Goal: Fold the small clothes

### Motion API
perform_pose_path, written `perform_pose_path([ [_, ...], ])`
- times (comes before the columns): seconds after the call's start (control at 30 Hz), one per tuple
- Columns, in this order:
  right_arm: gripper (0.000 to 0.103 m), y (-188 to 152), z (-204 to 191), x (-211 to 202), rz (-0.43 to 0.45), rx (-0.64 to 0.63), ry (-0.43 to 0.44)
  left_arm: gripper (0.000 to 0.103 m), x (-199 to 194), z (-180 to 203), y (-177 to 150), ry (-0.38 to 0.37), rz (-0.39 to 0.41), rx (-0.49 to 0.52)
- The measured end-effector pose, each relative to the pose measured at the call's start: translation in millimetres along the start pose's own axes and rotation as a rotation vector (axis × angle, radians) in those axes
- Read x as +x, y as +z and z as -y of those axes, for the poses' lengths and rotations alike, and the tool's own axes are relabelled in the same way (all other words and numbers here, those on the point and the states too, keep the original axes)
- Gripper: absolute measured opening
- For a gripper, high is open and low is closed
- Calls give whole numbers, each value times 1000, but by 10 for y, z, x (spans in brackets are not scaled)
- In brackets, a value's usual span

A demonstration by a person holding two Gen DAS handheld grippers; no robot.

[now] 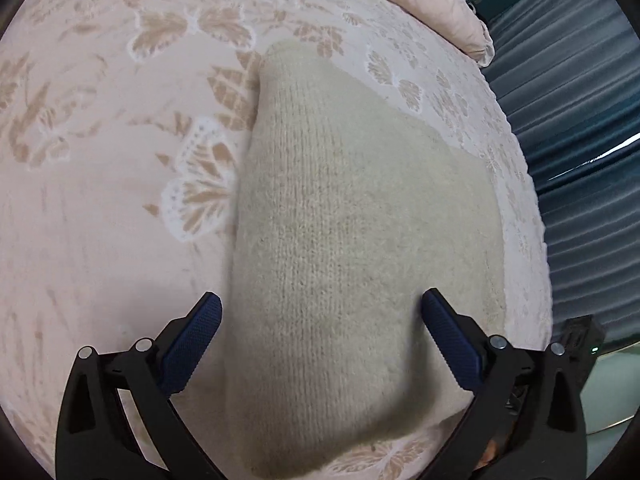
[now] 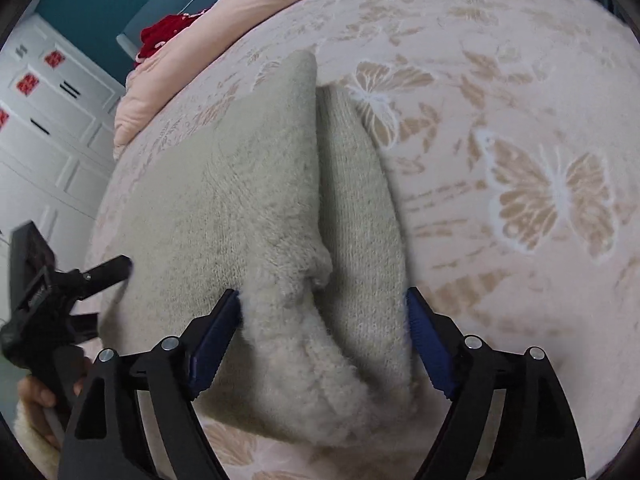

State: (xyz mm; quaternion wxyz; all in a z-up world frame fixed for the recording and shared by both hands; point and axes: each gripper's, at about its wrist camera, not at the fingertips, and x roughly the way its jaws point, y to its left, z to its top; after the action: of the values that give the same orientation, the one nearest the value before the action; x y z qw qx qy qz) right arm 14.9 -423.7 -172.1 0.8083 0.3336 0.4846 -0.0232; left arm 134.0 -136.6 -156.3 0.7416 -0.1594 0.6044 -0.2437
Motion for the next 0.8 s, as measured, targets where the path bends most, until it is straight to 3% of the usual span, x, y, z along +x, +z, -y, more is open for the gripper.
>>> perform_pose_path([
  [0.1,88,9,186,47,7,133,158,98,222,-148,25,-94,-59,-102],
  [0.2,89,99,225,149,-8,208,267,98,269,-63,47,-69,-36,-93],
  [0.3,89,211,139,287,-30,252,295,98,291,34,76,-21,-60,-91],
  [0.33,78,234,89,318,-35,267,304,98,277,54,91,-30,-72,-91],
  [0.37,60,250,39,327,-38,270,300,91,238,73,92,-45,-78,-82],
  [0.4,52,254,-19,306,-36,259,280,84,181,84,90,-50,-76,-67],
  [0.47,41,209,-111,153,-8,238,292,57,36,130,40,-75,-74,-2],
  [0.5,39,170,-138,54,4,232,313,55,-33,143,-1,-86,-81,19],
  [0.63,39,-264,-186,-377,5,190,313,54,-303,135,-440,-133,-178,43],
  [0.73,44,-746,-73,-499,-49,214,284,56,-414,85,-922,-98,-228,82],
  [0.8,52,-999,43,-480,-78,249,242,65,-368,40,-1160,-47,-249,93],
])
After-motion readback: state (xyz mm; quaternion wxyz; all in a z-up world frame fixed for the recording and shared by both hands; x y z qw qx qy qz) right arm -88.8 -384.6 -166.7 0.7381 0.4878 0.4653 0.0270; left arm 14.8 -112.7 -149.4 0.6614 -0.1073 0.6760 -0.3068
